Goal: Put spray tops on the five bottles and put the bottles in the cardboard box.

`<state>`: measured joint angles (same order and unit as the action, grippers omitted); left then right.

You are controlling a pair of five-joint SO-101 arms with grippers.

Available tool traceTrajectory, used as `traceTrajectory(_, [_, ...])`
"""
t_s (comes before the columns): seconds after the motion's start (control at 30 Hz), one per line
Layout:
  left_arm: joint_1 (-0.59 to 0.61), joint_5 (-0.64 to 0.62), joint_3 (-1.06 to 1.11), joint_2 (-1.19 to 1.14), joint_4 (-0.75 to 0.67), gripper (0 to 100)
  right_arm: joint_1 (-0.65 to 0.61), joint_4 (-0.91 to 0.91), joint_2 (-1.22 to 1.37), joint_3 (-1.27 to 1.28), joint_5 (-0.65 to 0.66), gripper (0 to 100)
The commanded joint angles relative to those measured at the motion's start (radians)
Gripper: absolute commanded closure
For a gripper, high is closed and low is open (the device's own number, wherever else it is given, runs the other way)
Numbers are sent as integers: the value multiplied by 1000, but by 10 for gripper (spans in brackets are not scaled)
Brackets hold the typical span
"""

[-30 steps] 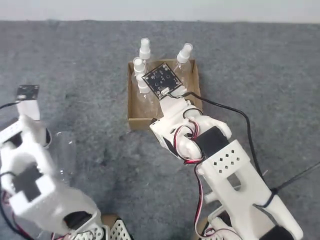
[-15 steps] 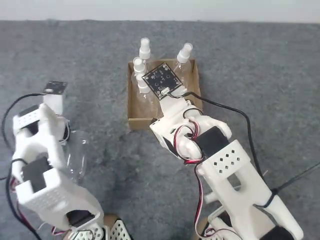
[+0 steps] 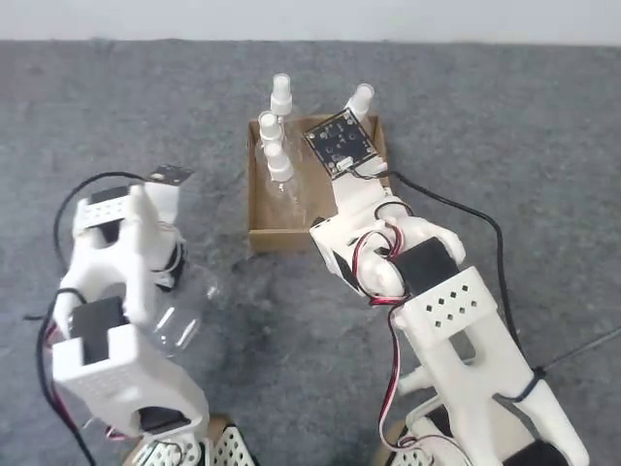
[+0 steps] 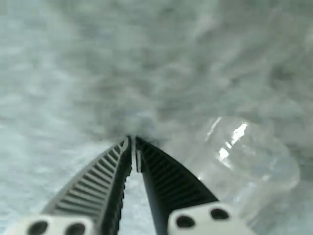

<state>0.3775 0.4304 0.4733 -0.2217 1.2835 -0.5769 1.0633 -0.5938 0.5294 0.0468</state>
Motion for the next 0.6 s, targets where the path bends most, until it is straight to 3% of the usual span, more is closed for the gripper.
traceTrajectory(0.0, [-86,-63,-24,12,72,984,18,-22,-59,-32,-2,715])
traceTrajectory(0.3, [-184,-161,-19,31,80,984,44,-22,-59,-34,-2,714])
traceTrajectory(0.57, [-178,-180,39,345,149,984,51,-13,-62,-35,-2,714])
